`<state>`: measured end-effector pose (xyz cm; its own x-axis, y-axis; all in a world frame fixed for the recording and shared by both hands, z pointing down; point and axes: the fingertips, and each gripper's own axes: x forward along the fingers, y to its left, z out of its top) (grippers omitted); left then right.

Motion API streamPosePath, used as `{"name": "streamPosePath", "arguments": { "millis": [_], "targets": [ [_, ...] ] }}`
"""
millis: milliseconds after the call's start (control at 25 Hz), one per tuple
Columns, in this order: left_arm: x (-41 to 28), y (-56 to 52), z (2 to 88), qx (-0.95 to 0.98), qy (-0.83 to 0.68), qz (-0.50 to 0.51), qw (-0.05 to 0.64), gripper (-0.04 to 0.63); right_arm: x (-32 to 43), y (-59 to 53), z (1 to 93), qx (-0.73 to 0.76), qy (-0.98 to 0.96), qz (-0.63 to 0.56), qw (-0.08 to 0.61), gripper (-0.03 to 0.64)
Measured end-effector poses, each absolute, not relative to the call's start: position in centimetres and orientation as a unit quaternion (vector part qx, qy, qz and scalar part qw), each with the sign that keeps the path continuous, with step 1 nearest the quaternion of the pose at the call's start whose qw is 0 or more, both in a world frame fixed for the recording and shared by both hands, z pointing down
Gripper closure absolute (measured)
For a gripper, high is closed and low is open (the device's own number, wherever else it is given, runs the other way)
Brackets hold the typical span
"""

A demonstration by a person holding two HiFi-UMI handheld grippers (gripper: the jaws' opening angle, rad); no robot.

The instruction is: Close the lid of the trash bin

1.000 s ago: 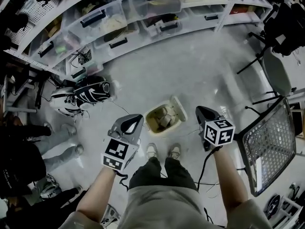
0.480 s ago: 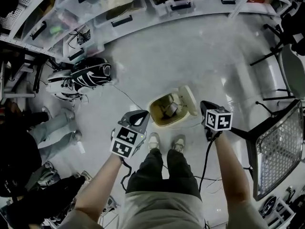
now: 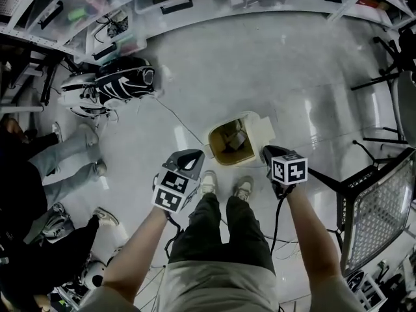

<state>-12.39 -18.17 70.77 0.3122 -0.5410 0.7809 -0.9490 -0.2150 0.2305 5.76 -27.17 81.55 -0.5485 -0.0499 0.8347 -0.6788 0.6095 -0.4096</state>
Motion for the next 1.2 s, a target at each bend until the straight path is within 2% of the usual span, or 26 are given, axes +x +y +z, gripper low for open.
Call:
{"name": "streamPosePath", "arguments": {
  "millis": [520,880,1040,1200],
  "targets": [
    [-15.3,-12.1,78.6,0.685,-0.525,0.28,0.42,0.594,-2.3,-20.5,91.3,0.141,-0.778,0.375,0.484,0.614],
    [-16.4,-9.8,81.7,0.66,-0.54,0.271,0.446,0.592,-3.3,-19.2,97.3,0.134,-0.765,0.342,0.53,0.614],
    [-16.8,-9.7,82.1,0.658,-0.544,0.265,0.447,0.593,-3.4,-19.2,97.9,0.131,-0.768,0.297,0.553,0.614],
    [-17.0,-9.6,81.5,0.659,-0.545,0.264,0.446,0.594,-3.3,-18.9,97.3,0.134,-0.762,0.302,0.557,0.614]
  ]
}}
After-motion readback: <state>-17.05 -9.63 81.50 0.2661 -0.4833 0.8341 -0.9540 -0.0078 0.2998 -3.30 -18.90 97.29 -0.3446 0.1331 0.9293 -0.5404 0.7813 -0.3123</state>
